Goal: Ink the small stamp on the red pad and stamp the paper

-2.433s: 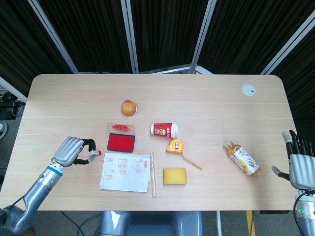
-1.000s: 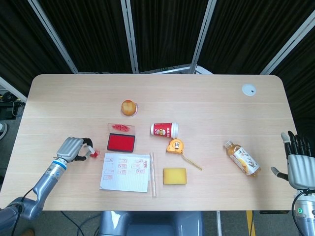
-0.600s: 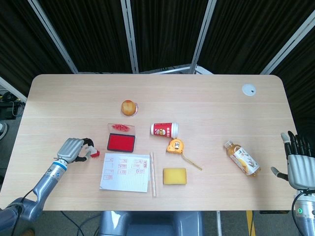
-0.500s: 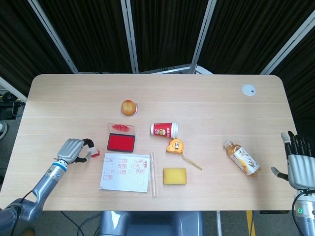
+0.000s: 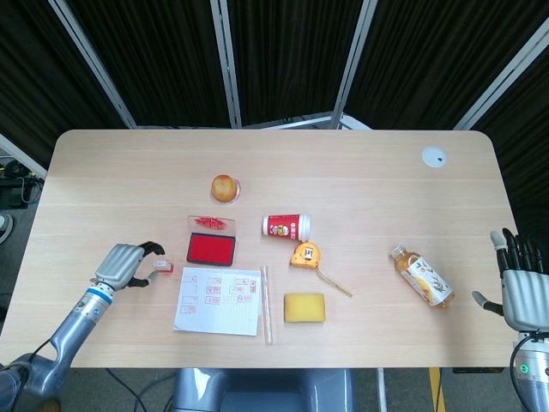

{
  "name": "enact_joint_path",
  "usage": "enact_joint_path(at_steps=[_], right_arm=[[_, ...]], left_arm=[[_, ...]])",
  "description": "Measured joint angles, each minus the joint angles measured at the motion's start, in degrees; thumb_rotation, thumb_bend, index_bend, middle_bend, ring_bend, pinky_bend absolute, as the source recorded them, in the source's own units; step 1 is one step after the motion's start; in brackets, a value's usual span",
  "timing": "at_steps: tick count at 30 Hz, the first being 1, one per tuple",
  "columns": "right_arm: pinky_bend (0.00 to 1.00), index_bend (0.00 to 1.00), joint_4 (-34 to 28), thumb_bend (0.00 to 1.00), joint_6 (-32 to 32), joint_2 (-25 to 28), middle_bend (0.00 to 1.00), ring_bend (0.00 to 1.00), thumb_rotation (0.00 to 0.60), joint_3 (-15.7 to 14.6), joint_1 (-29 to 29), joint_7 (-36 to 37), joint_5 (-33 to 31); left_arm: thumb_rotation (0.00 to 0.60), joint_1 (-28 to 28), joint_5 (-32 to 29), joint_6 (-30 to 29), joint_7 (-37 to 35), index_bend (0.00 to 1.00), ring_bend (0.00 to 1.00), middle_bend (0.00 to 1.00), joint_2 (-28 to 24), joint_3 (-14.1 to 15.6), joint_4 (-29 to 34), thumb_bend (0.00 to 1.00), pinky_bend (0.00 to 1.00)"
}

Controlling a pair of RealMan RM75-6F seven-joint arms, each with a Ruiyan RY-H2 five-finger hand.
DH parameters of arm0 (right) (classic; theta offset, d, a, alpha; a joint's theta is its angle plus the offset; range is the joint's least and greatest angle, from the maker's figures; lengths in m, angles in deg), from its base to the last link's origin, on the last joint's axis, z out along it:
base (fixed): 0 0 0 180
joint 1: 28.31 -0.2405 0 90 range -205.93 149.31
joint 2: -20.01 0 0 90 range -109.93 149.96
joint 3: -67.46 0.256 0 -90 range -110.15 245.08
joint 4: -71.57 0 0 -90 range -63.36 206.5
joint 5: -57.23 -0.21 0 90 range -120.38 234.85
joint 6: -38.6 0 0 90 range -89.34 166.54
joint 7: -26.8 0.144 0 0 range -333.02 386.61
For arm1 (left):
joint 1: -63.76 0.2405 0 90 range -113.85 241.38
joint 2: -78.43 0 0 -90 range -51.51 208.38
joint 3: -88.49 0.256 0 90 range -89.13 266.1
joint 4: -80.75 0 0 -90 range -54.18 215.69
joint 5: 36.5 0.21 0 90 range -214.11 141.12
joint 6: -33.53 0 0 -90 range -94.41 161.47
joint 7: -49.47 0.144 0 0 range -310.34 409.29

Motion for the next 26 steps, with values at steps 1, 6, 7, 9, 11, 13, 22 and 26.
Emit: enact_joint_path(at_steps=[1,6,7,9,11,13,22,26], right_arm=[[0.0,0.0,-0.1,0.0,0.1,0.1,0.0,0.0,0.6,0.0,0.0,0.1,0.1],[0.0,0.0,-0.8,0.0,0.7,0.6,0.0,0.0,0.6,-0.1,0.3,0.9,0.7],[0.0,0.0,-1.1,0.0,0.9,0.8,0.0,0.0,0.6,-0.1,0.4,1.2,0.9],[0.0,0.0,-1.7,0.0,1.3,1.2,0.0,0.0,0.6,-0.2,0.5,2.0,1.5],[0.0,0.0,-2.3,0.0,1.5,1.7,0.0,0.0,0.6,-0.3,0.6,2.9,2.0],[0.0,0.0,-2.8,0.0,1.5,2.3,0.0,0.0,0.6,-0.4,0.6,3.6,2.7],[0.0,0.0,-3.9,0.0,1.7,3.1,0.0,0.0,0.6,-0.6,0.2,4.3,4.3],[0.0,0.0,-4.3,0.0,1.6,3.1,0.0,0.0,0.6,-0.7,0.0,3.7,4.5]], left_arm=[[0.6,0.3,0.1,-0.9,0.1,0.31,0.81,0.31,-0.3,-0.1,0.4,0.26,0.87],[0.6,2.8,0.8,-9.3,1.2,0.28,0.56,0.19,-2.3,-1.5,3.6,0.04,0.65],[0.6,3.4,0.9,-11.2,1.4,0.25,0.45,0.13,-2.8,-1.9,4.5,0.01,0.52],[0.6,5.1,1.3,-16.1,1.7,0.19,0.28,0.04,-4.2,-2.6,7.0,0.0,0.26],[0.6,6.8,1.5,-20.3,2.5,0.08,0.1,0.0,-5.8,-3.0,10.4,0.0,0.04],[0.6,8.7,1.5,-23.6,4.4,0.01,0.01,0.0,-8.1,-3.0,15.2,0.0,0.0],[0.6,16.1,1.0,-28.8,18.5,0.0,0.0,0.0,-16.6,-1.6,30.2,0.0,0.0],[0.6,16.5,1.0,-28.6,17.8,0.0,0.0,0.0,-17.1,-1.6,30.0,0.0,0.0]])
